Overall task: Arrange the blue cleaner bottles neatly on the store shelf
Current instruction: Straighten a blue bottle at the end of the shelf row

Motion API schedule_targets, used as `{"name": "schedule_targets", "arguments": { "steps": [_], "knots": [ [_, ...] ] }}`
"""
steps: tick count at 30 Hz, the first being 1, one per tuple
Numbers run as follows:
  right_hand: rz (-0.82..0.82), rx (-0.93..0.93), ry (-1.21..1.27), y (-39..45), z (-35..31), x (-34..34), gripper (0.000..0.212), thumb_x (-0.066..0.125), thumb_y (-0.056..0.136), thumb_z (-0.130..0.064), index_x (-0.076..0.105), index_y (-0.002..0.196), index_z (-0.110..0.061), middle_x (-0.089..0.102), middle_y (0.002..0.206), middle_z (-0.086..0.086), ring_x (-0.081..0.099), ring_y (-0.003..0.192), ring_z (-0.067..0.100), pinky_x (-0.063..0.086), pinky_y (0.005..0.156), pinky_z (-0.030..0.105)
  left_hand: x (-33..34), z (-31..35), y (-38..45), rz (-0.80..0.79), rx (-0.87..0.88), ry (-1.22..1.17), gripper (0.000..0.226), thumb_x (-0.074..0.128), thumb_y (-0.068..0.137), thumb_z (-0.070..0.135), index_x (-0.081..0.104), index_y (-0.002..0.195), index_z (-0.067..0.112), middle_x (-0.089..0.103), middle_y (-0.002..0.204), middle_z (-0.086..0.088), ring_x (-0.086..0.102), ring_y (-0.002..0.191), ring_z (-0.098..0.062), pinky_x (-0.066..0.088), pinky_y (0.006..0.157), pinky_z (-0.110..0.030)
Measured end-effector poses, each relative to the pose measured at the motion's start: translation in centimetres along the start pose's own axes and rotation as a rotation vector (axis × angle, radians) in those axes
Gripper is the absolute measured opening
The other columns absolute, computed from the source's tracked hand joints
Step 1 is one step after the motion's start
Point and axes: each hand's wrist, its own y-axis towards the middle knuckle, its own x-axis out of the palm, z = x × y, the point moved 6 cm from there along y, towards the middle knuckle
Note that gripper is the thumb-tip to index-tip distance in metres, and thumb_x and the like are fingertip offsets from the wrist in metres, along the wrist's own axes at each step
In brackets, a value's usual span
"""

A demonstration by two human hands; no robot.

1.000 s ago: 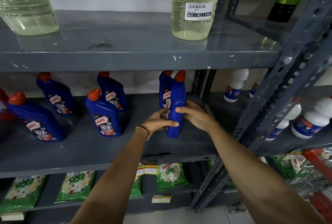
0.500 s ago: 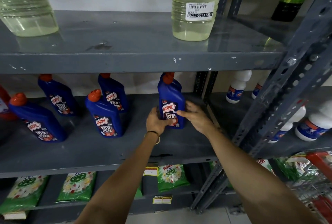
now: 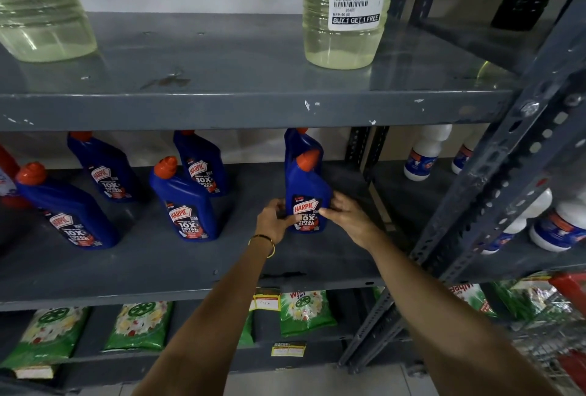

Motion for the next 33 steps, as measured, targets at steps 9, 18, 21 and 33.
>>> {"name": "schedule_targets", "arguments": {
  "steps": [9, 18, 21, 33],
  "knots": [
    [0.007, 0.078, -0.107, -0.4, 2.6, 0.3, 0.050, 0.065, 0.082, -0.003, 0.049, 0.130, -0.008, 0.056, 0.132, 0.014, 0.054, 0.115, 0.017, 0.045, 0.097, 0.032, 1.1, -1.0, -0.6, -0.108, -0.075, -0.114, 0.051, 0.061, 0.085, 0.014, 0.042, 0.130, 0.000, 0.051, 0.133, -0.019, 0.050, 0.121, -0.029, 0.042, 0.102, -0.034],
    [0.115, 0.038, -0.160, 0.2, 3.9, 0.7, 0.047, 0.066, 0.080, 0.001, 0.053, 0.125, 0.000, 0.060, 0.127, 0.021, 0.057, 0.116, 0.029, 0.046, 0.102, 0.045, 1.6, -2.1, -0.9, -0.060, -0.110, -0.129, 0.045, 0.058, 0.087, 0.018, 0.046, 0.128, 0.003, 0.055, 0.130, -0.017, 0.051, 0.119, -0.027, 0.042, 0.102, -0.036],
    [0.116, 0.021, -0.171, -0.4, 3.9, 0.9, 0.044, 0.065, 0.080, 0.001, 0.053, 0.123, 0.001, 0.060, 0.125, 0.022, 0.058, 0.112, 0.026, 0.047, 0.100, 0.042, 1.5, -2.2, -1.5, -0.031, -0.101, -0.132, 0.046, 0.061, 0.085, 0.017, 0.047, 0.126, 0.003, 0.055, 0.130, -0.017, 0.051, 0.120, -0.027, 0.042, 0.102, -0.037],
    [0.141, 0.062, -0.284, -6.1, 4.6, 1.7, 0.041, 0.066, 0.081, -0.003, 0.055, 0.120, -0.001, 0.062, 0.123, 0.023, 0.058, 0.115, 0.033, 0.045, 0.102, 0.049, 1.3, -3.1, -6.4, -0.039, -0.056, -0.087, 0.044, 0.067, 0.081, 0.013, 0.051, 0.120, 0.000, 0.061, 0.121, -0.019, 0.058, 0.105, -0.024, 0.046, 0.086, -0.027]
  ]
}}
